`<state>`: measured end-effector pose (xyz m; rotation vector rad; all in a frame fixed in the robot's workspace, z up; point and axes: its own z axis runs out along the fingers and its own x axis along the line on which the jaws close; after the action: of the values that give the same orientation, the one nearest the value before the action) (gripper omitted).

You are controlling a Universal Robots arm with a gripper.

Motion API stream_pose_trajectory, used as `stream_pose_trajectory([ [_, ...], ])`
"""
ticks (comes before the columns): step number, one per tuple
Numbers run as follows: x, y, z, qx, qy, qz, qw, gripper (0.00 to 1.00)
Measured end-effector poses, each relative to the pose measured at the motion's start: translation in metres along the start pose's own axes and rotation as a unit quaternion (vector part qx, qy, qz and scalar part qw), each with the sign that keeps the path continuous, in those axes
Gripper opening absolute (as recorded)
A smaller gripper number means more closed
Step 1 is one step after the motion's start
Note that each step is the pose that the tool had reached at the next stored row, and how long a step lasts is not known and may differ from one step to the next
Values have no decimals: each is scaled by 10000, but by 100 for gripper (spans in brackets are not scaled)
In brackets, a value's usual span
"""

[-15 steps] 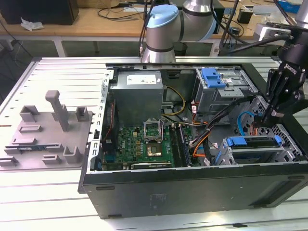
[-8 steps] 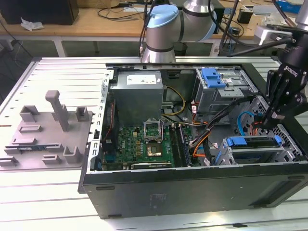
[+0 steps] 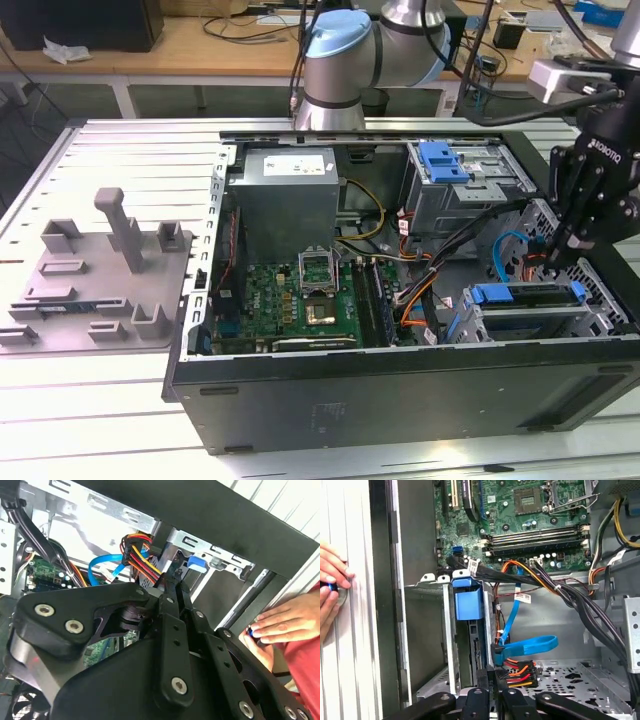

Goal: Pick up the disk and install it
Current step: 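Insert the first disk wire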

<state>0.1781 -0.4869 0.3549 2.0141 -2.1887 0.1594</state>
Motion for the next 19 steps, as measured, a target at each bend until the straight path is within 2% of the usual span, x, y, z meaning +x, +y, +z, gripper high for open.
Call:
stream_pose_trajectory([
  [4,20,44,20,45,-96,-29,9999,17],
  [8,56,63,32,74,-149,-77,9998,17],
  [13,149,78,51,128,-208,-169,9996,17],
  [16,191,92,60,147,-279,-199,9993,17],
  [18,235,117,69,165,-351,-214,9990,17],
  [19,257,127,74,182,-405,-234,9987,17],
])
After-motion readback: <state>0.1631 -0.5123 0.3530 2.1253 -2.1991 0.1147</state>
